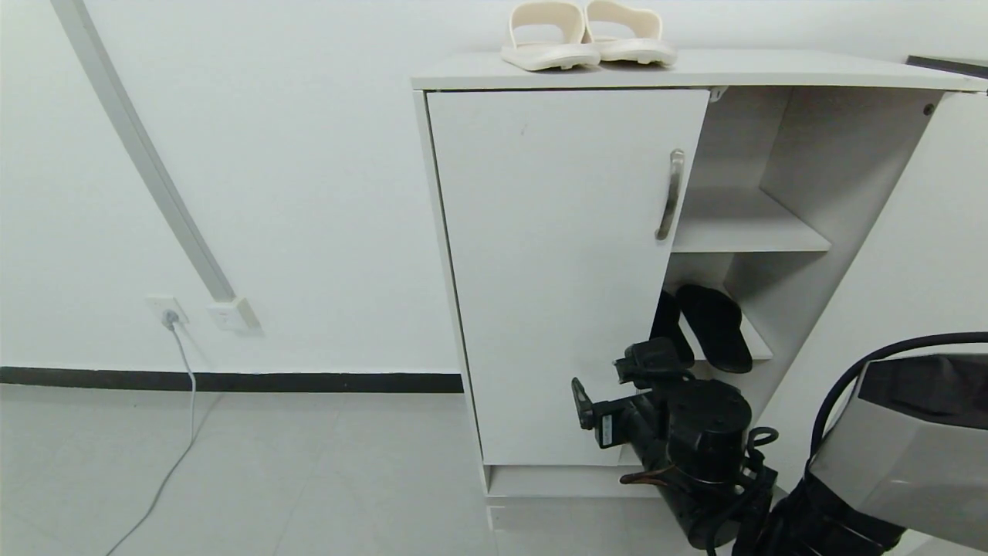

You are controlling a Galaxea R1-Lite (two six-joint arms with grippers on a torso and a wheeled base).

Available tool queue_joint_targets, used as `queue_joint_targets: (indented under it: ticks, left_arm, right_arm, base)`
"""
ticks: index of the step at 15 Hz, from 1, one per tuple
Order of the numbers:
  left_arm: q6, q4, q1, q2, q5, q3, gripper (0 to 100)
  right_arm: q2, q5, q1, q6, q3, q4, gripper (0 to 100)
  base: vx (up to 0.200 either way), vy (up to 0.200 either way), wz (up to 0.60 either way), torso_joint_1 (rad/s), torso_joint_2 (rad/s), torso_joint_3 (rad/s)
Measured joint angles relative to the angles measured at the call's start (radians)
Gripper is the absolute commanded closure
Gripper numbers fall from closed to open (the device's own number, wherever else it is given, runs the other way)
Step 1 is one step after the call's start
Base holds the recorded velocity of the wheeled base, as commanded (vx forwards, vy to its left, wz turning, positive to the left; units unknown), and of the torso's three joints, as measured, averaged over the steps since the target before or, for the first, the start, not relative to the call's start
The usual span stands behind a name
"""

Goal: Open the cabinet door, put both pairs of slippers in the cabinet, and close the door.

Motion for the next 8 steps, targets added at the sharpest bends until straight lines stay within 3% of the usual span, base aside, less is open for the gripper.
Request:
queue_joint_targets:
  ticks: [8]
  left_arm:
    - [-0.001, 0.0, 0.0, 0.0, 0.0, 0.001, 100]
  right_arm:
    - [0.007, 0.011, 0.009, 0.0, 0.003, -0.022, 0]
  base:
    - [0.0, 0.0, 0.0, 0.0, -0.02, -0.02]
